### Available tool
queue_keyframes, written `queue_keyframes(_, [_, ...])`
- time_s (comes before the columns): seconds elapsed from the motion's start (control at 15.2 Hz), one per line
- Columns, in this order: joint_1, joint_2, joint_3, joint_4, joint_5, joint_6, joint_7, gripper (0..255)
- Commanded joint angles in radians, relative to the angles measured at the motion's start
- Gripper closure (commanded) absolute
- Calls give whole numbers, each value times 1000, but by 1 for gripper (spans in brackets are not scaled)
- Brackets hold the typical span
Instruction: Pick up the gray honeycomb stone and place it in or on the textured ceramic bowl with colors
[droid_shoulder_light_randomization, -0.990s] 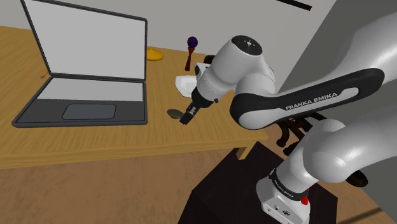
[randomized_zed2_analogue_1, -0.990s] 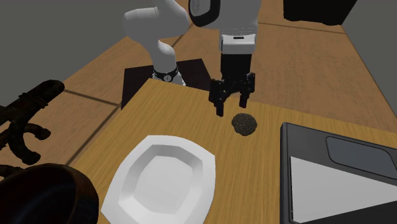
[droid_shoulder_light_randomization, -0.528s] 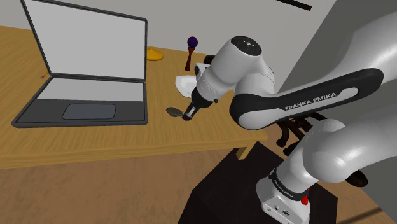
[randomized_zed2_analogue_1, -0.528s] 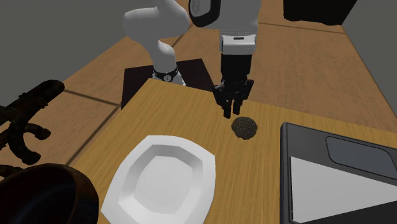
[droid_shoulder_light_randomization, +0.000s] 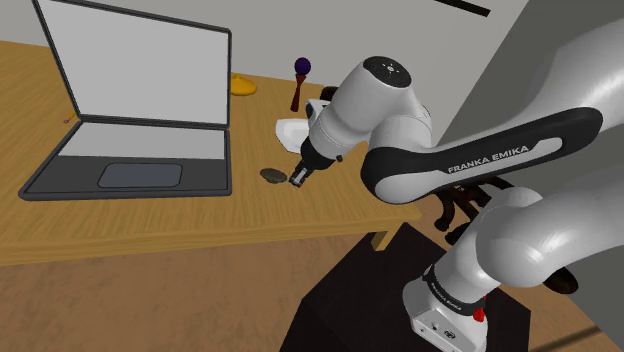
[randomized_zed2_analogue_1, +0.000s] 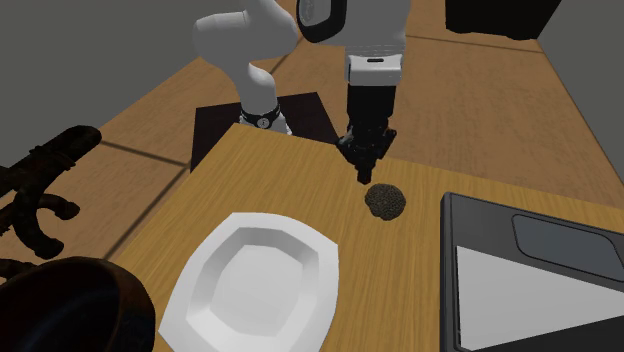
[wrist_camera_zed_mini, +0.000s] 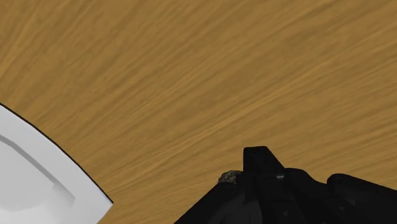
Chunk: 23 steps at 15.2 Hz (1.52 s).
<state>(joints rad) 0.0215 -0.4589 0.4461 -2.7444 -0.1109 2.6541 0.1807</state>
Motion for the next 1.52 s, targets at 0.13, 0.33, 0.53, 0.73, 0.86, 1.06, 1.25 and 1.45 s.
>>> queue_keyframes(0.13, [88, 144, -163, 211, 125, -234, -221, 0])
queue_keyframes(0.33, [101, 414, -264, 591, 256, -614, -440, 0])
queue_keyframes(0.53, [90, 433, -252, 588, 261, -601, -446, 0])
queue_keyframes(0.73, [93, 448, -249, 562, 261, -561, -445, 0])
queue_keyframes(0.86, [95, 462, -246, 542, 262, -527, -445, 0])
queue_keyframes(1.06, [95, 462, -246, 542, 262, -527, -445, 0])
queue_keyframes(1.25, [95, 462, -246, 542, 262, -527, -445, 0])
queue_keyframes(1.45, [95, 462, -246, 542, 262, -527, -445, 255])
